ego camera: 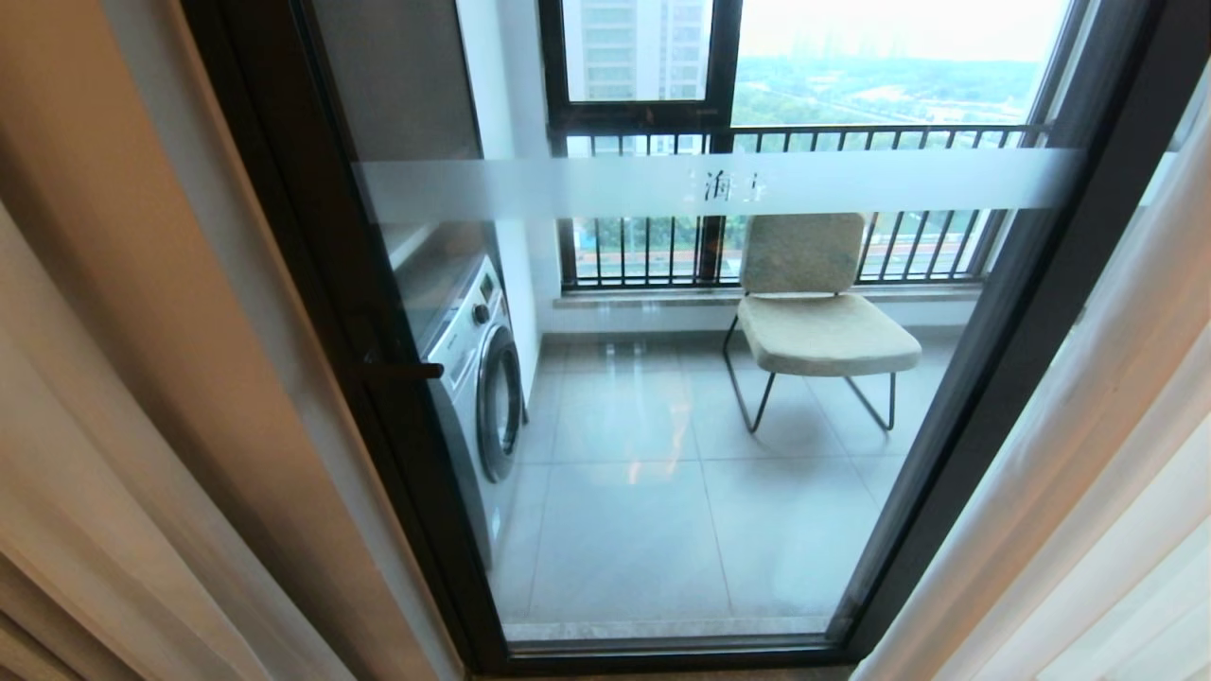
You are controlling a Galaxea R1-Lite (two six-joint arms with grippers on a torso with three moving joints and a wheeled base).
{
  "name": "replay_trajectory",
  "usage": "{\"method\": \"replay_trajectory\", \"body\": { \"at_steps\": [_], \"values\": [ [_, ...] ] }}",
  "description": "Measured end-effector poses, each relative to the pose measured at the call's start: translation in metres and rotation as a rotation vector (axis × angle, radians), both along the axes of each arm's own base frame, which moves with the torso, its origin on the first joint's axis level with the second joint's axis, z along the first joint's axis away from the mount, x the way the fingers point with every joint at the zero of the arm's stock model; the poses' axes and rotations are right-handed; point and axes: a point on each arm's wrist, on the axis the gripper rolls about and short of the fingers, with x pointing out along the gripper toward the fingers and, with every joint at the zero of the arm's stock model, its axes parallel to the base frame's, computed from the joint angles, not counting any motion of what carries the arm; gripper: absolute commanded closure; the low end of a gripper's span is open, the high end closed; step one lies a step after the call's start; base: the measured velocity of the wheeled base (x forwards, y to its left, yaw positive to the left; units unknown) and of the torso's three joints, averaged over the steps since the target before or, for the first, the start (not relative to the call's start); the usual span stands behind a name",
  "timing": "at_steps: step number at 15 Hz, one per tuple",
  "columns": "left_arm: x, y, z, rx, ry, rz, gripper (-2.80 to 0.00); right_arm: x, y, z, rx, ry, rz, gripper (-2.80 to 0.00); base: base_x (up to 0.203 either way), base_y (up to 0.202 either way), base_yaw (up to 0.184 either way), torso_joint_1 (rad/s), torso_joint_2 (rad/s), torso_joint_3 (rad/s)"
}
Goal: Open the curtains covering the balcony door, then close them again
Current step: Pull the inner curtains open on both sides
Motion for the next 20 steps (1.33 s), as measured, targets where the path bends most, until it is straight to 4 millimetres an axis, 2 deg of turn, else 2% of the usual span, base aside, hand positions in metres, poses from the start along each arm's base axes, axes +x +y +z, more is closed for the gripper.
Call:
{"method": "replay_trajectory", "body": {
  "at_steps": [20],
  "values": [
    [-0.0002,0.0,0.0003,0.0,0.0,0.0,0.0,0.0,0.0,-0.0001,0.0,0.001,0.0,0.0,0.0,0.0,0.0,0.0,0.0,0.0]
  ]
}}
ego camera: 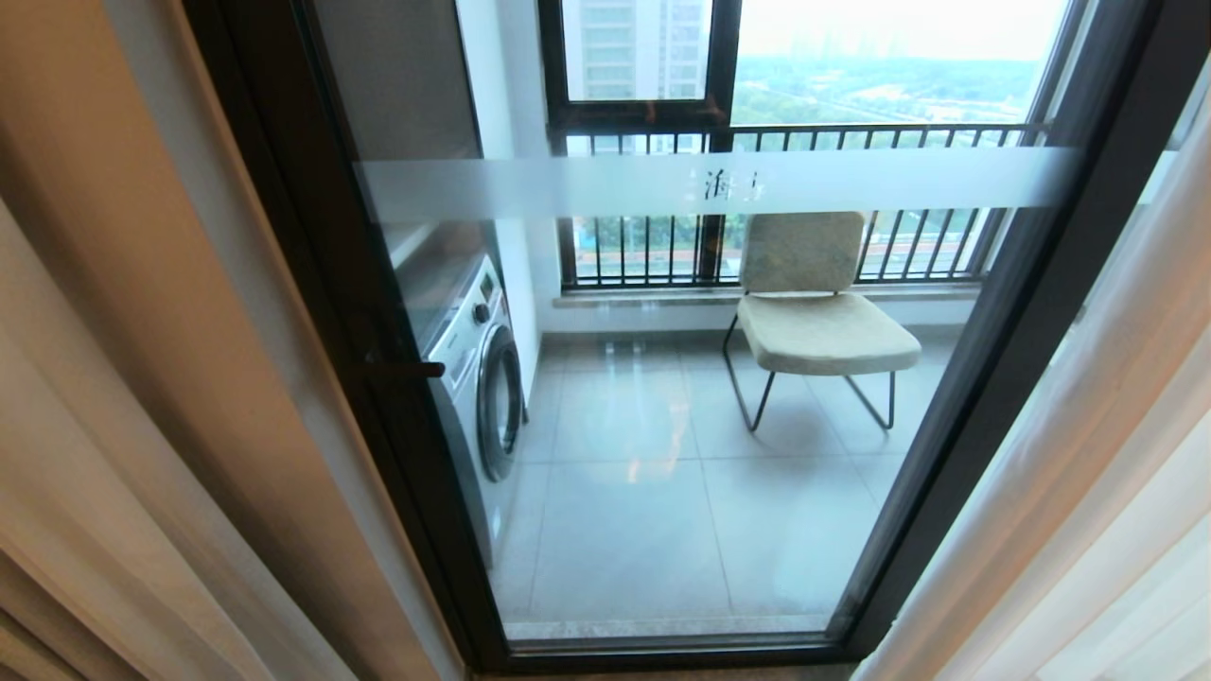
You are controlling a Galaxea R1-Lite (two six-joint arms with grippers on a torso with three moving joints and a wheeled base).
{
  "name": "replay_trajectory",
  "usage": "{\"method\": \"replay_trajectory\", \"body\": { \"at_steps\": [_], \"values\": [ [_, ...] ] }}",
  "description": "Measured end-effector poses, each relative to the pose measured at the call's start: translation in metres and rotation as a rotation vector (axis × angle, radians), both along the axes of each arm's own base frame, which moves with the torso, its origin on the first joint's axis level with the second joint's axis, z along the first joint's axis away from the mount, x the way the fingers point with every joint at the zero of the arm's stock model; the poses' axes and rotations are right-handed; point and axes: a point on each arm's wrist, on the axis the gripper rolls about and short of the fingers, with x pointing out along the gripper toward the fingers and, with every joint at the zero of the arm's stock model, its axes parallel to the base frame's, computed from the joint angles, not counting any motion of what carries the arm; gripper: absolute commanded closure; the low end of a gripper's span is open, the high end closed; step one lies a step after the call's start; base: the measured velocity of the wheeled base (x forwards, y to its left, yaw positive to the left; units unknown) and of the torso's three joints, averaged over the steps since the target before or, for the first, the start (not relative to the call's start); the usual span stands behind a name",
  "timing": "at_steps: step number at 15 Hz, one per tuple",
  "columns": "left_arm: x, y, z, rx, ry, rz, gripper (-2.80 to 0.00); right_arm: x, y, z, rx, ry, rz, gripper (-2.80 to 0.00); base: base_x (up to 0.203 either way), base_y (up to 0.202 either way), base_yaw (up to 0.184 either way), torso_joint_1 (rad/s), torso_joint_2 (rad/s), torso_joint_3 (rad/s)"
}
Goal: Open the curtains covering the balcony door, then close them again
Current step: Pull the inner curtains open on both sides
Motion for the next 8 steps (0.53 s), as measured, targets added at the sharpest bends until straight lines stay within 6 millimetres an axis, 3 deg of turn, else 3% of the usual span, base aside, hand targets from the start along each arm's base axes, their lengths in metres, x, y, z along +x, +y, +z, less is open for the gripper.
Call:
{"method": "replay_trajectory", "body": {
  "at_steps": [2,8],
  "values": [
    [0.0,0.0,-0.0002,0.0,0.001,-0.002,0.0,0.0,0.0,0.0003,0.0,-0.002,0.001,0.0,0.002,-0.123,0.005,0.002,0.0,0.005],
    [0.0,0.0,-0.0004,0.0,0.004,-0.001,0.0,0.0,0.0,0.0,0.0,0.0,0.0,0.0,0.0,-0.193,-0.002,0.002,0.0,0.002]
  ]
}}
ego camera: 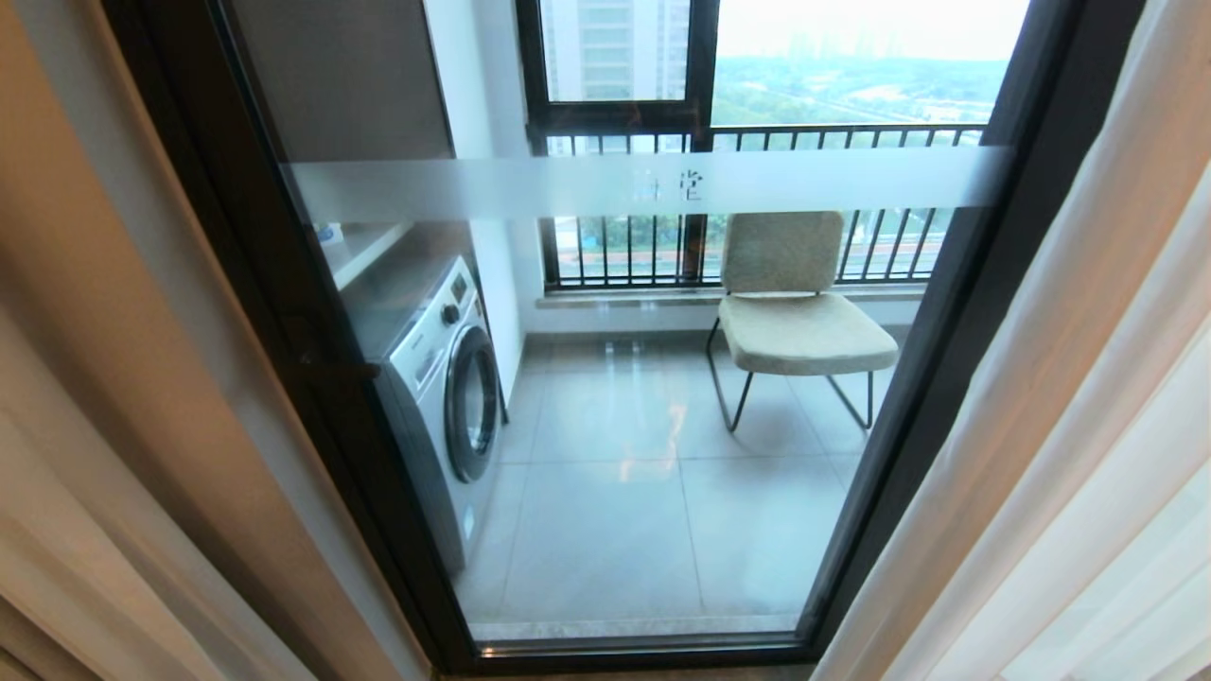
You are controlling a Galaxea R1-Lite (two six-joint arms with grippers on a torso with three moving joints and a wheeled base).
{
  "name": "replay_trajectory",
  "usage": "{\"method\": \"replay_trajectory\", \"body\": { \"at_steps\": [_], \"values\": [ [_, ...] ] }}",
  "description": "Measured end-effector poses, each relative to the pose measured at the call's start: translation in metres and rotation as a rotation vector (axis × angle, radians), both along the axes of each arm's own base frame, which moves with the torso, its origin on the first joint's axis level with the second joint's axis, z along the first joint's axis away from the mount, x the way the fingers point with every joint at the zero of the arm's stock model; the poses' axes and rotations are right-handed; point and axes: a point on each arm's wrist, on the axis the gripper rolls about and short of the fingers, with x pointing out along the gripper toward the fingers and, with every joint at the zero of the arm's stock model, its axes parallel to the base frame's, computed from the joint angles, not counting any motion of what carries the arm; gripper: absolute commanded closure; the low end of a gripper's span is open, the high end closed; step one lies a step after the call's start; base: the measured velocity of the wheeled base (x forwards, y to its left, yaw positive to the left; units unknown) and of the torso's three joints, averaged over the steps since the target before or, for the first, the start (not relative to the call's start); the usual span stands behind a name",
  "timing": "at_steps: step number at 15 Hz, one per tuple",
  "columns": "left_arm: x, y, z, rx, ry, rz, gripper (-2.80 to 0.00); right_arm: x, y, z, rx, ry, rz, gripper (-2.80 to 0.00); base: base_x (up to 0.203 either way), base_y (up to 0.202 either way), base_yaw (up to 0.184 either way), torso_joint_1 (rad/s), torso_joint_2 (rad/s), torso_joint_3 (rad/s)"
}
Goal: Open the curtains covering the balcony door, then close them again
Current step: Pull the inner curtains open on both sides
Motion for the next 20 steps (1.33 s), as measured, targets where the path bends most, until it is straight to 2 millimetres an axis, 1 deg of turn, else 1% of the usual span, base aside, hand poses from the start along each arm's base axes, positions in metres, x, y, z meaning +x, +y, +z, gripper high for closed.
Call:
{"method": "replay_trajectory", "body": {
  "at_steps": [15,17,20],
  "values": [
    [0.0,0.0,0.0004,0.001,-0.004,0.0,0.0,0.0,-0.0001,0.0,0.0,0.0,0.004,0.0,0.0,-0.191,0.001,0.002,0.0,0.003],
    [0.0,0.0,0.0003,0.001,-0.004,0.001,0.0,0.0,-0.0001,0.0001,0.0,-0.001,0.004,0.0,0.0,-0.126,0.0,0.005,0.0,0.002],
    [0.0001,0.0001,-0.0001,0.002,-0.003,0.002,0.0,0.0,-0.0001,0.0002,0.0,-0.002,0.004,0.0,0.0,0.0,0.0,0.0,0.0,0.0]
  ]
}}
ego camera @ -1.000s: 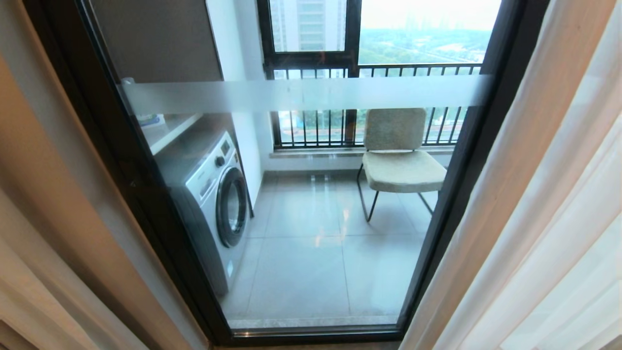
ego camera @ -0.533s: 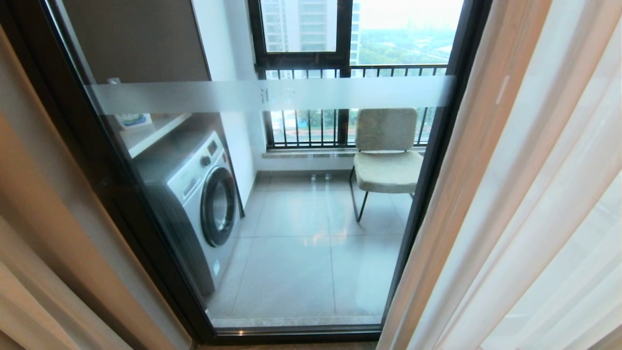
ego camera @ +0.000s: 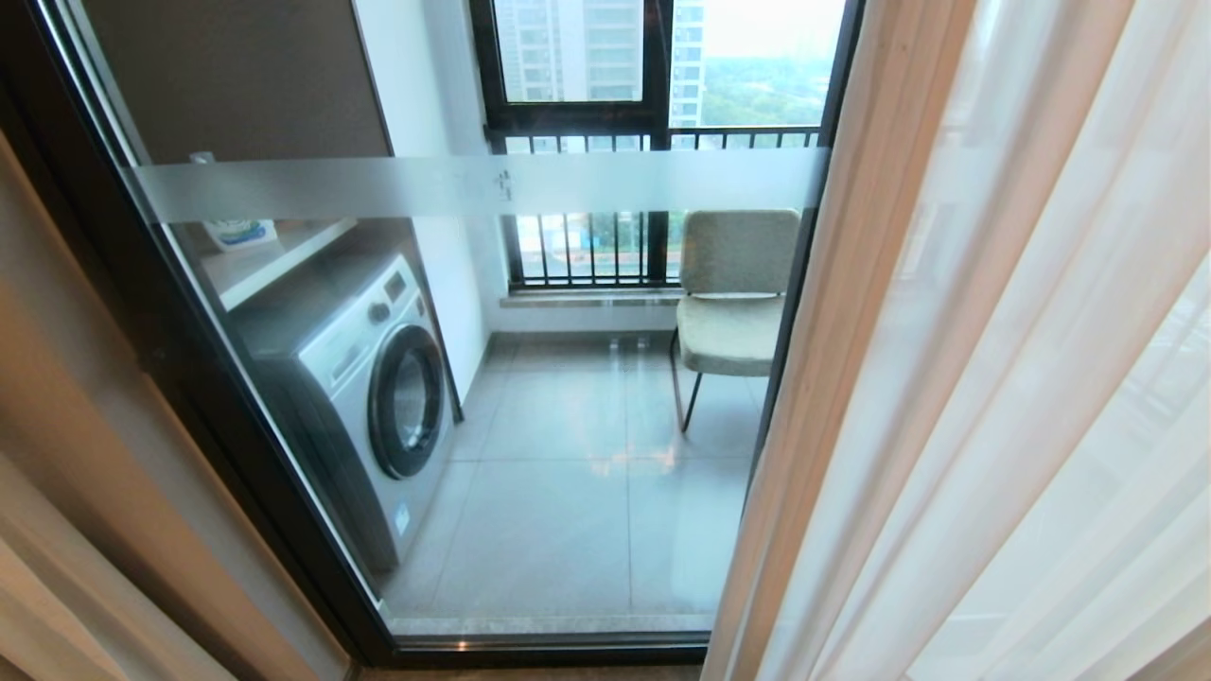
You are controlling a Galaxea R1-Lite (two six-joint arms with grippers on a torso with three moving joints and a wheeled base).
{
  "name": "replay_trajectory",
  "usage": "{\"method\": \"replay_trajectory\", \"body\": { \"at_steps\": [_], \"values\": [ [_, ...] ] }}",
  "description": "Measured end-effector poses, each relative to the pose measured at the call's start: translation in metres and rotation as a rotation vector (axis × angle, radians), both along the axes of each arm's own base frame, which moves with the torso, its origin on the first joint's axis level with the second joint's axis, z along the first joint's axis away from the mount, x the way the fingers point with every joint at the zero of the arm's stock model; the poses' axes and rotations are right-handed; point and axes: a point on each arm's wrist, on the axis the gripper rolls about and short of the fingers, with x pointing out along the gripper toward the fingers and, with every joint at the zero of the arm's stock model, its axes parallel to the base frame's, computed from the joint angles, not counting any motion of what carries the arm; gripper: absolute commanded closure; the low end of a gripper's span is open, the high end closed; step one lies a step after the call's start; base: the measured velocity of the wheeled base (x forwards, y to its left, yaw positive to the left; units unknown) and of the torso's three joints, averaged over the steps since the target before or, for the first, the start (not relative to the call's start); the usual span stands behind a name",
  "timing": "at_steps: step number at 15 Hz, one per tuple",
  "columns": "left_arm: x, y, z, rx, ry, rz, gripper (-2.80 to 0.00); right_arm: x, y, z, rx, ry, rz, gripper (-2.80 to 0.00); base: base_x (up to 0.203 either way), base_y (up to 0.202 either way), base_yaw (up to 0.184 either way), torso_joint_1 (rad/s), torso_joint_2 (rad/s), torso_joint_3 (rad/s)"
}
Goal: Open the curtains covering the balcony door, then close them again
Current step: Pull the inner curtains open on both sides
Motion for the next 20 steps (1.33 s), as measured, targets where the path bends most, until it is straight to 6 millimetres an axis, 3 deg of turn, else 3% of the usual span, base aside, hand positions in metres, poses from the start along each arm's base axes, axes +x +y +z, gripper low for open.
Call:
{"method": "replay_trajectory", "body": {
  "at_steps": [20],
  "values": [
    [0.0,0.0,0.0,-0.001,0.0,0.001,0.0,0.0,0.0,0.0,-0.04,0.0,0.0,0.0,0.0,0.0,0.0,0.0,0.0,0.0]
  ]
}}
